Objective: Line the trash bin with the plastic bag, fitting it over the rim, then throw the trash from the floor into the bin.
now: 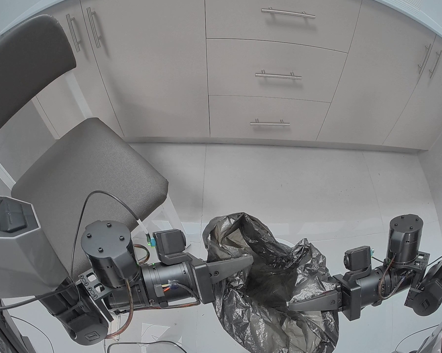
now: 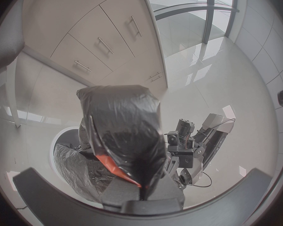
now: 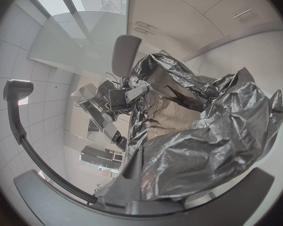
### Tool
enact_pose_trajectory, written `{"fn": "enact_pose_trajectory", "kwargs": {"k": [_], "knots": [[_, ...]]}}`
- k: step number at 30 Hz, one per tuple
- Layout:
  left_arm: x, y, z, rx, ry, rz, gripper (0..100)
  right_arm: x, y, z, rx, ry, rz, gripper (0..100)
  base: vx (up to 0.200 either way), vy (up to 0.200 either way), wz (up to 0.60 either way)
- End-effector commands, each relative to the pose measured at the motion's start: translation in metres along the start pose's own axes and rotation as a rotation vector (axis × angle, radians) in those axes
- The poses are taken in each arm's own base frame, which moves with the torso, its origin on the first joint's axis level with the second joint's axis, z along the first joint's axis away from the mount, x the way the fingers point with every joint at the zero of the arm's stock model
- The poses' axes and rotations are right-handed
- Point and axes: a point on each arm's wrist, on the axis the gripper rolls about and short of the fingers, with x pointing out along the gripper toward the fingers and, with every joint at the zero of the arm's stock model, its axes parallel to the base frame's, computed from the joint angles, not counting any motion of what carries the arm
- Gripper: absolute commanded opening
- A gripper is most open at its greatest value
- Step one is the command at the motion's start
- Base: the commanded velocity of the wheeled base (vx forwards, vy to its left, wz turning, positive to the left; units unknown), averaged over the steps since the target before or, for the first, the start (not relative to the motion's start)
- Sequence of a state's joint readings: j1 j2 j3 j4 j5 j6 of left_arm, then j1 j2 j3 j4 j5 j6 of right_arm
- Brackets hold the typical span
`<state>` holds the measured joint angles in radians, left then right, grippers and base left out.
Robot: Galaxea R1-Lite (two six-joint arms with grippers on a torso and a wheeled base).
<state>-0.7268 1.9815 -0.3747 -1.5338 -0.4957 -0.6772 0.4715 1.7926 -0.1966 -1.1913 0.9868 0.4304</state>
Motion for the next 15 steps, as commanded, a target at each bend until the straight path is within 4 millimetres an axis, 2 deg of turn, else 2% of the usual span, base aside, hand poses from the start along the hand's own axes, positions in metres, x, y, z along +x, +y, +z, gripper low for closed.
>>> {"fn": "enact_pose_trajectory", "kwargs": {"k": [1,8,15], "knots": [[-0.001,0.000,-0.002,-0.005,0.007,0.003,0,0.003,-0.001,-0.003,0.012,0.017,0.007,0,0.000,0.000,0.00],[-0.001,0.001,-0.003,-0.008,0.010,0.006,0,0.005,-0.007,-0.005,0.034,0.028,0.000,0,0.000,0.000,0.00],[0.011,0.022,-0.013,-0.038,0.047,0.045,0,0.001,-0.031,-0.006,0.026,-0.027,-0.041,0,0.000,0.000,0.00]]}}
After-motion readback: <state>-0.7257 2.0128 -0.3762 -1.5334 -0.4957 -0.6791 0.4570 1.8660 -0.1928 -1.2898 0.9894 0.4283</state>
